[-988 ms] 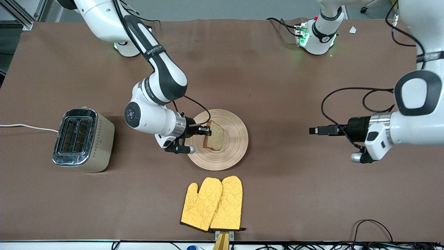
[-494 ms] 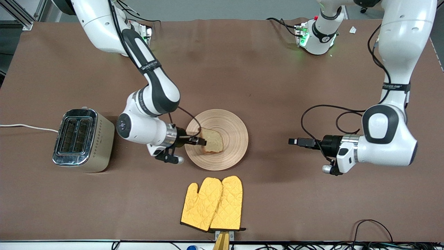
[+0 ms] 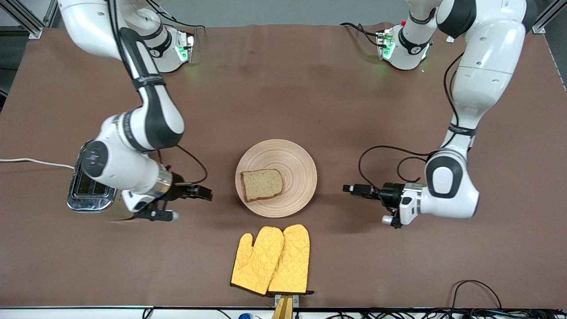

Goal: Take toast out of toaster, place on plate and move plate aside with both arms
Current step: 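Place the bread on the plate while the left gripper reaches the plate, then retract the right gripper while the left gripper grips the plate rim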

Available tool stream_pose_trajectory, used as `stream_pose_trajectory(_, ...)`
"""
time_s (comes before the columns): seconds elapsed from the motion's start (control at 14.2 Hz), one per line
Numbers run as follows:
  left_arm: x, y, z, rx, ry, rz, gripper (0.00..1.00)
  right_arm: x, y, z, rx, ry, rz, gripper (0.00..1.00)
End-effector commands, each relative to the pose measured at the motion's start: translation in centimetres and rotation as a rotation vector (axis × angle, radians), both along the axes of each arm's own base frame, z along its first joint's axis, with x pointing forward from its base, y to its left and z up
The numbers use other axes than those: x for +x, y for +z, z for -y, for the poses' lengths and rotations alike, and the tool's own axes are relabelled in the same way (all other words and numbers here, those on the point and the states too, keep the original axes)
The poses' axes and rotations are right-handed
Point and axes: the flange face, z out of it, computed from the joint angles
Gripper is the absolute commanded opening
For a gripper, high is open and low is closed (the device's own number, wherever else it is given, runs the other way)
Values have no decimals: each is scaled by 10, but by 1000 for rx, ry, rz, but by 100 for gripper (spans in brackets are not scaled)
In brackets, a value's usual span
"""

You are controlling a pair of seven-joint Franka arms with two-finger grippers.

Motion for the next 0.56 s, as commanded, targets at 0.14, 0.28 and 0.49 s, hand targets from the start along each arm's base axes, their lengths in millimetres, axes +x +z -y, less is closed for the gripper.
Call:
stream_pose_trajectory(0.14, -15, -24, 46, -60, -8, 10, 55, -25, 65, 69, -182, 57, 18, 100)
stream_pose_trajectory(0.28, -20, -42, 53, -29, 8, 8, 53, -42, 102, 109, -243, 80, 22, 100)
stream_pose_trajectory(0.49, -29, -56, 65, 12, 19, 13, 50, -64, 167, 170, -257, 80, 60, 100)
